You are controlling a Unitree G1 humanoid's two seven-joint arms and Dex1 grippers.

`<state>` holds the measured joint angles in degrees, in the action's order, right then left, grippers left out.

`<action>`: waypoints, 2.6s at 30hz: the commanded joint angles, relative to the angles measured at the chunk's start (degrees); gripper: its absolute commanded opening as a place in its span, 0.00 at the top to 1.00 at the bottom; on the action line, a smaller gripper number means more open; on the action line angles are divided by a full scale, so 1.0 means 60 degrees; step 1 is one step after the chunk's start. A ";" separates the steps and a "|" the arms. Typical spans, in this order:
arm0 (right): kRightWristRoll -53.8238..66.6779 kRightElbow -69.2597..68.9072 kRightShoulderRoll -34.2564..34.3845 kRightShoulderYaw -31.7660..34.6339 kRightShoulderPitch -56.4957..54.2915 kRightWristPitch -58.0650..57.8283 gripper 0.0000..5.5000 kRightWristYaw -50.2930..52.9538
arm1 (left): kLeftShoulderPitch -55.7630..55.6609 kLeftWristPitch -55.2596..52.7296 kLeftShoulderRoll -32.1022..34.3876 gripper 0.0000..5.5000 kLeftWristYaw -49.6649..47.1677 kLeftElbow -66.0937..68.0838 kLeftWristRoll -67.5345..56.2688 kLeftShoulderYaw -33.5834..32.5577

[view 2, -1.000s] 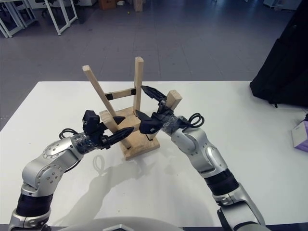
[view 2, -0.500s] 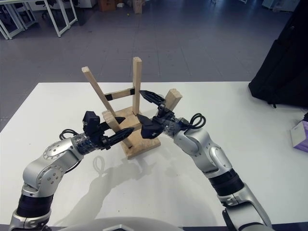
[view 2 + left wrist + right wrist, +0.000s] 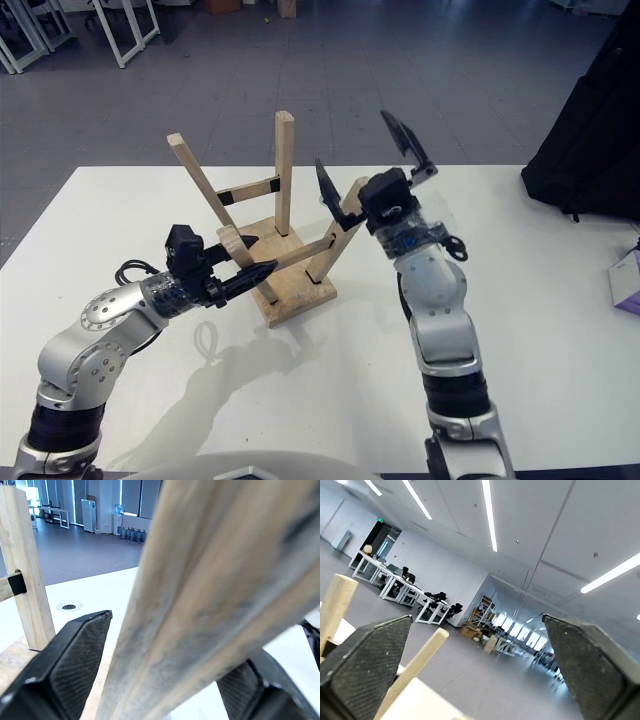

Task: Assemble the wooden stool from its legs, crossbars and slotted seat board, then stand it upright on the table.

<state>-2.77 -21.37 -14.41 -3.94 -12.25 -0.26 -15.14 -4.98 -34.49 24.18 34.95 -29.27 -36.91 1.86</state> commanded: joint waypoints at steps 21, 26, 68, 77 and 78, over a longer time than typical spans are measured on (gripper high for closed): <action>0.1660 -0.0410 0.0189 -0.1111 0.1078 -0.1338 0.13 -0.1497 | -0.1018 0.0316 0.0086 0.41 -0.0008 0.0177 0.0653 0.0635; 0.2262 -0.0630 -0.0268 -0.1363 0.1032 -0.1484 0.13 -0.2175 | -0.1060 0.0449 0.0078 0.41 0.0092 0.0606 0.0884 0.0765; 1.1750 -0.1638 -0.4601 0.2572 -0.0537 -0.6662 0.13 -0.6389 | -0.0620 0.1112 0.0348 0.41 0.0331 0.1268 0.0731 -0.0579; 1.0205 0.1424 -0.3565 0.2588 -0.1761 -0.5841 0.13 -0.4775 | -0.0640 0.1065 0.0211 0.41 0.0322 0.1059 0.0733 -0.0429; 1.0120 0.1504 -0.3421 0.2442 -0.1580 -0.5868 0.13 -0.4895 | -0.0668 0.1059 0.0215 0.41 0.0322 0.1092 0.0739 -0.0426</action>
<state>59.06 -13.10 -36.00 11.95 -22.38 -35.25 -44.02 -8.18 -28.35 25.23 36.96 -22.82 -33.35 -0.77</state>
